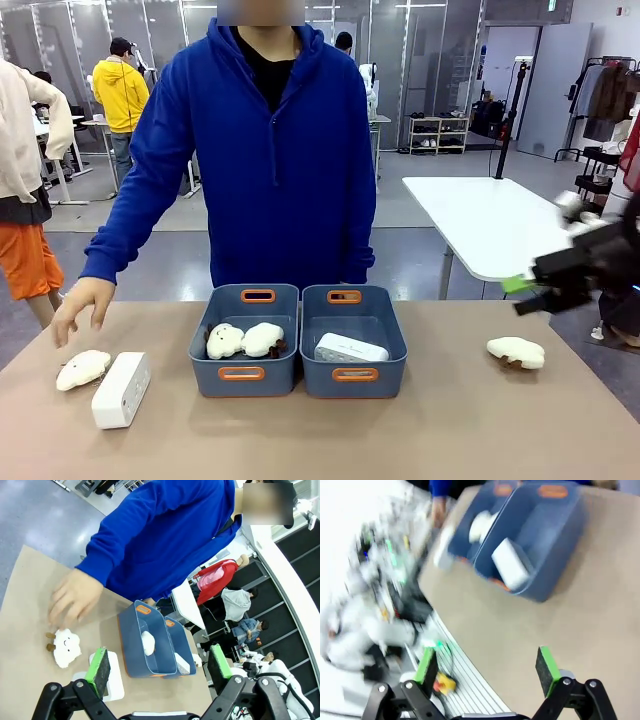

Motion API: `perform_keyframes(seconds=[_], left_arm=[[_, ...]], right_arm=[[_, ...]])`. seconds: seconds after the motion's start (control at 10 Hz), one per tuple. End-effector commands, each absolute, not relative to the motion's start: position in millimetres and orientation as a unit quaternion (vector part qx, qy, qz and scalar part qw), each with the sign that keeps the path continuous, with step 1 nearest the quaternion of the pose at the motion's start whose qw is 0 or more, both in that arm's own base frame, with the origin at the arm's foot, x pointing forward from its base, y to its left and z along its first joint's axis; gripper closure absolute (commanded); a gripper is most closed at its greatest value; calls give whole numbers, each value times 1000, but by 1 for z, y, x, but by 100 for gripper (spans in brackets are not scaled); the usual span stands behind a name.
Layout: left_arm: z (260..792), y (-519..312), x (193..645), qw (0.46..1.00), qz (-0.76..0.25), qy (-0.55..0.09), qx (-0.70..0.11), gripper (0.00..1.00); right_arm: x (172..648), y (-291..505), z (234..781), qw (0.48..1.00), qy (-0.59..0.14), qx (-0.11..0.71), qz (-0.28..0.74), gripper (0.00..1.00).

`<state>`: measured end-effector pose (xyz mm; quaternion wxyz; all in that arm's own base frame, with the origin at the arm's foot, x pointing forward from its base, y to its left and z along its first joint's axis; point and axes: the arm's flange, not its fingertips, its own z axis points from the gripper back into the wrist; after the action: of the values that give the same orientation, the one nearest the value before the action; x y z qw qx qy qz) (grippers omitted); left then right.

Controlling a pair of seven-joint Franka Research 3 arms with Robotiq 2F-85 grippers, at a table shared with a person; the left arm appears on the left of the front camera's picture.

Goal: Sort the digital clocks into the basket.
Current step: Pick up the Digital clock from the table and place it into the empty Plastic storage basket.

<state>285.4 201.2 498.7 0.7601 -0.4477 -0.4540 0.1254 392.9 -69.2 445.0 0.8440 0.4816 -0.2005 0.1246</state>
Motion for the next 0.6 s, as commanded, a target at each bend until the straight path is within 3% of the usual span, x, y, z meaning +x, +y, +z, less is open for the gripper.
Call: perform_keyframes(seconds=[0.0, 0.2, 0.5], left_arm=[[500, 201, 288, 752, 123, -459, -457, 0], [500, 201, 288, 752, 123, -459, -457, 0], [500, 201, 288, 752, 123, -459, -457, 0]], right_arm=[[371, -93, 420, 820, -255, 511, 47, 0], [359, -105, 399, 821, -263, 506, 6, 0], [365, -115, 412, 829, -232, 509, 29, 0]])
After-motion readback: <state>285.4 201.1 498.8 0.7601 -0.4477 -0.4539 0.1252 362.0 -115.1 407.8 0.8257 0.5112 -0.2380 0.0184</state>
